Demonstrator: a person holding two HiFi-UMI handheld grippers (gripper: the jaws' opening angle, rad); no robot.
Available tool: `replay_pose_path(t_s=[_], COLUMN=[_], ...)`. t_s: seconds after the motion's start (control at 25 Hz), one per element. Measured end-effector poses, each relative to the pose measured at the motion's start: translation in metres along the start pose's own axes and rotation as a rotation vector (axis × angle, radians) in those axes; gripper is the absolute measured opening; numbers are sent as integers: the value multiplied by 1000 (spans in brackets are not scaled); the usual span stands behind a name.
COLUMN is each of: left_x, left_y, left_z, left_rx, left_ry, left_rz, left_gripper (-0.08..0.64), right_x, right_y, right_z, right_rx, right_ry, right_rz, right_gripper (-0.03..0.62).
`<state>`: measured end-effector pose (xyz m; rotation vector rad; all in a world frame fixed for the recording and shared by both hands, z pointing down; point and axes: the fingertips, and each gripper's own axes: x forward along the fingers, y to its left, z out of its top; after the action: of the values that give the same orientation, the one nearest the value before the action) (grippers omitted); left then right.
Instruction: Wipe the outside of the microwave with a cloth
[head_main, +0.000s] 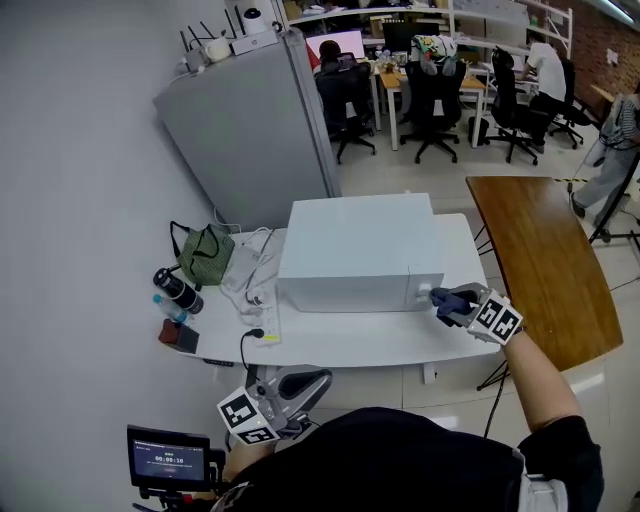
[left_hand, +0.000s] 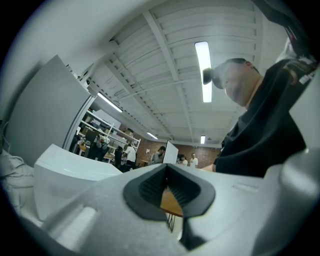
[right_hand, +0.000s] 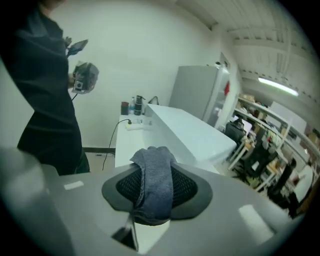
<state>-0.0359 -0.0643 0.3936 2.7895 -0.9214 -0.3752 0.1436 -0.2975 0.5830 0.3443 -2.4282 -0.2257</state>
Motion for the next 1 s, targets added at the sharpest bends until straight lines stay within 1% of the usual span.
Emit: replay_pose_path(t_s=[0.08, 0.16, 0.28, 0.4, 0.48, 0.52, 0.6, 0.72, 0.84, 1.0], left_x=[-18, -46, -98, -156, -192, -208, -230, -240, -213, -150], left_y=[3, 8, 18, 28, 38, 42, 49, 52, 45, 30], left_z=[5, 10, 17, 22, 22, 20, 16, 9, 12, 2], left_rx=[-3, -8, -8, -6, -25, -35, -47, -58, -60, -61], left_ry=[-12, -22, -24, -14, -7, 0, 12, 17, 17, 30], left_rz=[2, 13, 48, 94, 133, 153, 182, 195, 172, 112], left_gripper=[5, 5, 5, 5, 5, 5, 5, 5, 5, 5], right_x=[47, 105, 195, 265, 299, 311, 327, 324, 290, 204], right_y=[43, 84, 126, 142, 136, 129, 117, 111, 93, 46], right_z=[44, 94, 165, 230, 260, 268, 272, 256, 210, 128], right_rx=[-183, -373, -575, -789, -936, -994, -1076, -1148, -1147, -1091], right_ry=[0, 19, 37, 62, 111, 145, 202, 240, 292, 348], right_rz=[12, 5, -48, -145, -229, -265, -308, -310, -301, -336], right_gripper=[130, 130, 130, 130, 130, 130, 130, 130, 130, 130])
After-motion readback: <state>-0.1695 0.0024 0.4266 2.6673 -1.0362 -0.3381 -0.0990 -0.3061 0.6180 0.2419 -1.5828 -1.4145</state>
